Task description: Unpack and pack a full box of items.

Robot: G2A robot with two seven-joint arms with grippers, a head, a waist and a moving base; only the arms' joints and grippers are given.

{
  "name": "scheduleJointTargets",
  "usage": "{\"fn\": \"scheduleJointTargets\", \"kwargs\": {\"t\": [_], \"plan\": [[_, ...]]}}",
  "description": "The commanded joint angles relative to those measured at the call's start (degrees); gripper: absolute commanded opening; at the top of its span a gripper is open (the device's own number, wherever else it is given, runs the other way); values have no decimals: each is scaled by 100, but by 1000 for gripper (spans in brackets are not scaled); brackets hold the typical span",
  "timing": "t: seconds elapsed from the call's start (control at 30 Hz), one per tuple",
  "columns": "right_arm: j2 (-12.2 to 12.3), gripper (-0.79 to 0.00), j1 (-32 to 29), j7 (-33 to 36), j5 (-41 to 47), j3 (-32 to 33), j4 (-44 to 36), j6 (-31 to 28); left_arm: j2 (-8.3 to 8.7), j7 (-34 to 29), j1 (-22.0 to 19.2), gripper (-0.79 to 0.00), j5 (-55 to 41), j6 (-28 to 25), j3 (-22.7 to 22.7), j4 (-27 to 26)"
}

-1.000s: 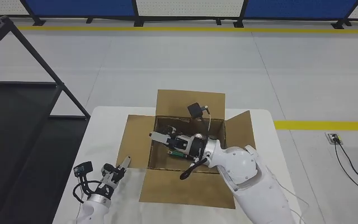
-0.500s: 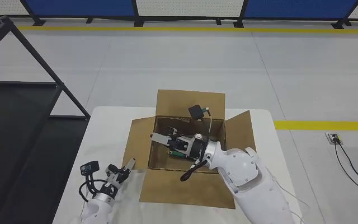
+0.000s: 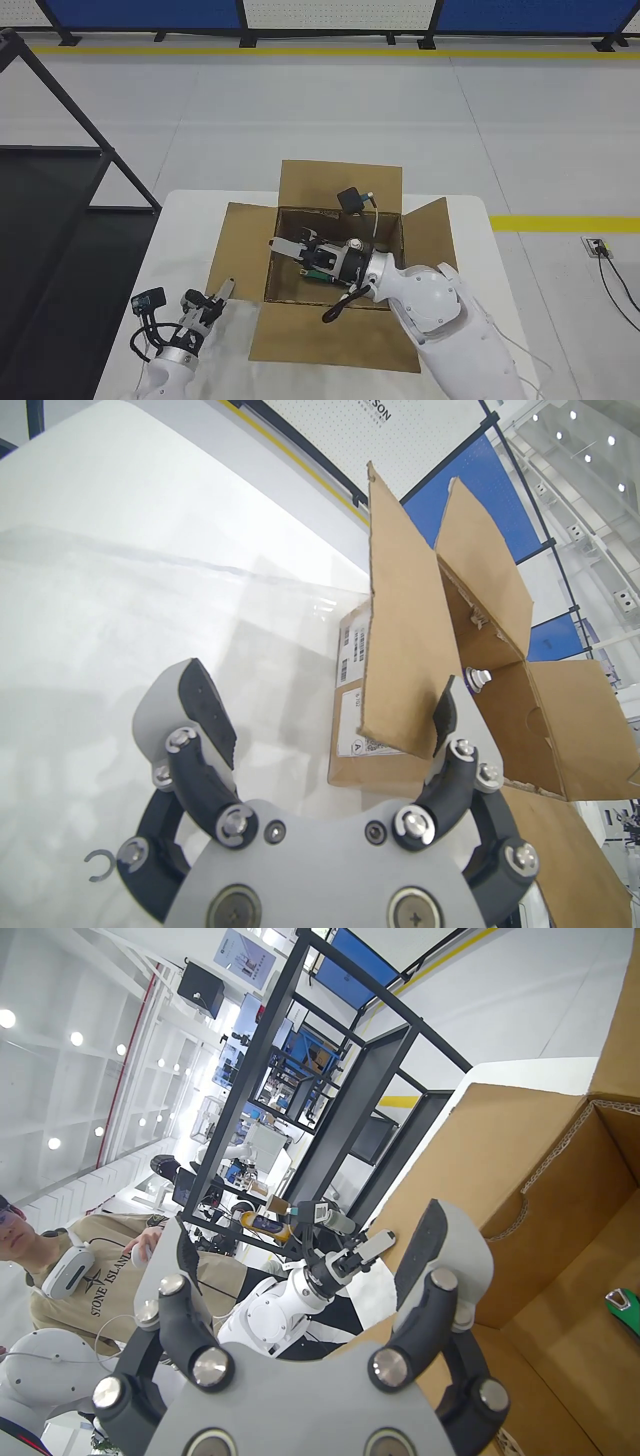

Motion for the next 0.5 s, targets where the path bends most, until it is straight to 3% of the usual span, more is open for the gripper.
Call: {"fn": "scheduleJointTargets", "kwargs": {"t": [0.0,0.47], "plan": [[3,0,-8,-3,0,4,3,-10,1,32,55,0,-2,-15,-34,-85],[91,0,-295,32,-76,278,-198,94,-24,307,376,0,-497,-272,-200,-586]]}}
